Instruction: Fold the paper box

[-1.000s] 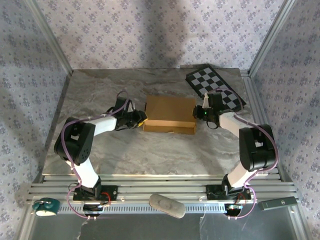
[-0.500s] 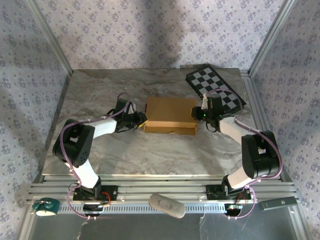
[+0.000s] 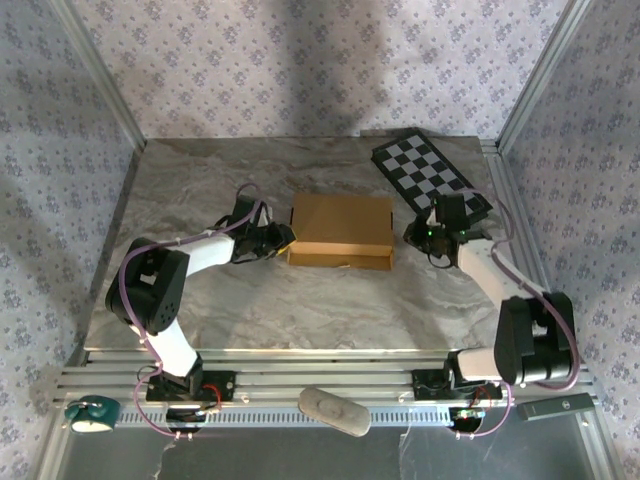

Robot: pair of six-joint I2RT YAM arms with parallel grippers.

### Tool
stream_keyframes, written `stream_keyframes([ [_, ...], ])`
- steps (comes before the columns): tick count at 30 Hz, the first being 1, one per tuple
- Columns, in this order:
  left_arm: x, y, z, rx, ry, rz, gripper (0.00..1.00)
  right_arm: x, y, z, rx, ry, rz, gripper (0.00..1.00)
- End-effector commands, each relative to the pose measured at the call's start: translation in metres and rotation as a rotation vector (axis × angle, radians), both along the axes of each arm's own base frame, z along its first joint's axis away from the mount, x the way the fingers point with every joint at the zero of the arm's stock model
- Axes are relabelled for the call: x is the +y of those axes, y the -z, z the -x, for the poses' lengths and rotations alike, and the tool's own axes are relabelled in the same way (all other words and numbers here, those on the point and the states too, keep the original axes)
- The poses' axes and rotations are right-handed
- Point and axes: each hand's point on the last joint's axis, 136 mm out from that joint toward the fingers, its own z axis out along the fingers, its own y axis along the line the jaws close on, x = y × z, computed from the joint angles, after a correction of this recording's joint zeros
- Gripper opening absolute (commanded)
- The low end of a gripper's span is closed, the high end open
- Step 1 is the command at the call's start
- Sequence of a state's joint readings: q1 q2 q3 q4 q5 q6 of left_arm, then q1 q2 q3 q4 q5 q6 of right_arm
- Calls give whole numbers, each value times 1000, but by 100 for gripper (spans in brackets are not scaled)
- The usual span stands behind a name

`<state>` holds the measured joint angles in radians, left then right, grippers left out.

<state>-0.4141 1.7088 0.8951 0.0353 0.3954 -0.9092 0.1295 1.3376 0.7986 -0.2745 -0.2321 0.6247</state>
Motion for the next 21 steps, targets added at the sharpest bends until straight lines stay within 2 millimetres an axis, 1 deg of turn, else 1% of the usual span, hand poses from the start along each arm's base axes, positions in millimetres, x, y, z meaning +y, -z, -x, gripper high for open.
stream_keyframes([
  [1, 7, 14, 10, 49, 9, -72, 28, 1, 35, 45, 174, 63, -89, 11],
  [4, 6, 14, 9, 50, 12, -73, 28, 11, 40, 45, 174, 21, -105, 8],
  [6, 6, 14, 9, 53, 16, -74, 28, 15, 42, 42, 178, -4, -97, 8],
  [11, 5, 14, 9, 51, 24, -77, 28, 15, 59, 30, 218, -22, -62, 9],
  [14, 4, 13, 8, 48, 26, -73, 28, 16, 64, 22, 217, -16, -64, 10],
  [21, 4, 13, 7, 46, 26, -71, 27, 15, 64, 6, 206, 5, -79, 13],
])
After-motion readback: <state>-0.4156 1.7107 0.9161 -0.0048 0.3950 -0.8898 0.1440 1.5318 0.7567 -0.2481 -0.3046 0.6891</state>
